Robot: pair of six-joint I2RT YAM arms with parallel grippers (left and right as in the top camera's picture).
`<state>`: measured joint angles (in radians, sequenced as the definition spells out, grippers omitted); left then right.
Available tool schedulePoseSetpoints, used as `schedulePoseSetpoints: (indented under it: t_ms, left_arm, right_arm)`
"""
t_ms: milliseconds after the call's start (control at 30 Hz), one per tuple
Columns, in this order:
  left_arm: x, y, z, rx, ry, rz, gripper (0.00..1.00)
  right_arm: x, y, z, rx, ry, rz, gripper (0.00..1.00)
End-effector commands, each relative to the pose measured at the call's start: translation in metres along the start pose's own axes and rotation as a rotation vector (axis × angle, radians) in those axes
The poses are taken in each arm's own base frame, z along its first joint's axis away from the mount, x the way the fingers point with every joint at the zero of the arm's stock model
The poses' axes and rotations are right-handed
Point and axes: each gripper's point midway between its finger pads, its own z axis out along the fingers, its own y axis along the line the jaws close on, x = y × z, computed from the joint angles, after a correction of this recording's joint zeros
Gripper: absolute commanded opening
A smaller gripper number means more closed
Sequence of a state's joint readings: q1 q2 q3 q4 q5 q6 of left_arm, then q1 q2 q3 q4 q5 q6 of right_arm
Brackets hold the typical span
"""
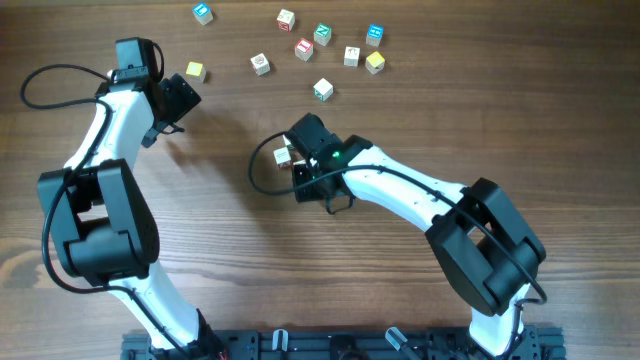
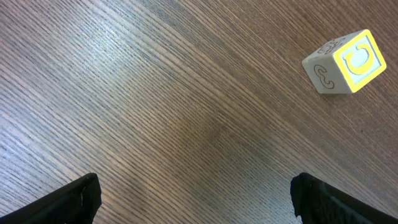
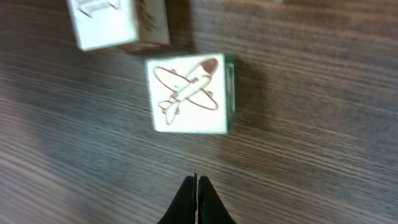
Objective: Form a circle
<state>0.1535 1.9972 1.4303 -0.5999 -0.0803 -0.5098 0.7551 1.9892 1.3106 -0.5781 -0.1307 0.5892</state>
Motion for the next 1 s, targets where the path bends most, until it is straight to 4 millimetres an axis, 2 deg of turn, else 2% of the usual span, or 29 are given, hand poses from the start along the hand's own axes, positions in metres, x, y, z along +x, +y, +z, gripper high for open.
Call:
schedulePoseSetpoints:
  t_ms: [0,133,967]
  left_arm:
    - [-0.008,-0.004,-0.008,0.016,-0.023,0.004,1.00]
    - [-0.008,-0.004,-0.008,0.016,-0.023,0.004,1.00]
    - [-0.008,-0.004,-0.008,0.016,-0.023,0.004,1.00]
  right_arm:
    - [0.006,-0.003,0.011,0.004,0.007,0.015,0.05]
    - [-0.002,0.002,0.011,-0.016,-0.024,0.006,0.04]
    - [-0.015,0.011,0.010,-0.053,-0.078,-0.002,0.04]
